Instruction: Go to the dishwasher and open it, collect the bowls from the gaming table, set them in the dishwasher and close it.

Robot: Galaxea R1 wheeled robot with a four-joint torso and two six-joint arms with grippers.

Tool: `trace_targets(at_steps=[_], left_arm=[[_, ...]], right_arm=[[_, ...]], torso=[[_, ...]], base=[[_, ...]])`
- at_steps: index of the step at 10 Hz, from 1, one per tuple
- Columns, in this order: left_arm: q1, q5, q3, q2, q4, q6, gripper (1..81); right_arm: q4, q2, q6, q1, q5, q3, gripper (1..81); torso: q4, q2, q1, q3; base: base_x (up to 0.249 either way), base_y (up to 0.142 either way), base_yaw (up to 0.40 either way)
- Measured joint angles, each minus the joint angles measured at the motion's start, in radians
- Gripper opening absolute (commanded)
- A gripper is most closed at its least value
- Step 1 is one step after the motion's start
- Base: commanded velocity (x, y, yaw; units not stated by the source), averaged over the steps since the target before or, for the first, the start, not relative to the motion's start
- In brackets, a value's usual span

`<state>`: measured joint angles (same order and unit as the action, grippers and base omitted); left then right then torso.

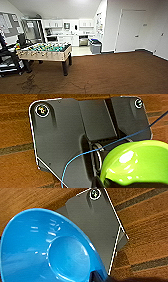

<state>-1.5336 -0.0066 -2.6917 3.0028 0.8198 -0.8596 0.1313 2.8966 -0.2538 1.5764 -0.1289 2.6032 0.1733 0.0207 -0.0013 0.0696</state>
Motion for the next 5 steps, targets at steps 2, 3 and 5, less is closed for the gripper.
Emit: trace_targets(at_steps=[2,3,5], left_arm=[[0.015,-0.002,0.0,-0.002,0.0,0.0,1.0],[0.017,-0.003,0.0,-0.003,0.0,0.0,1.0],[0.017,-0.004,0.0,-0.002,0.0,0.0,1.0]], right_arm=[[0.0,0.0,0.0,-0.015,-0.006,0.0,1.0],[0.0,0.0,0.0,-0.016,-0.008,0.0,1.0],[0.0,0.0,0.0,-0.017,-0.008,0.0,1.0]], torso=[[0.0,0.0,0.001,0.0],[0.0,0.0,0.001,0.0],[0.0,-0.001,0.002,0.0]], base=[[0.18,0.0,0.0],[0.191,0.0,0.0],[0.191,0.0,0.0]])
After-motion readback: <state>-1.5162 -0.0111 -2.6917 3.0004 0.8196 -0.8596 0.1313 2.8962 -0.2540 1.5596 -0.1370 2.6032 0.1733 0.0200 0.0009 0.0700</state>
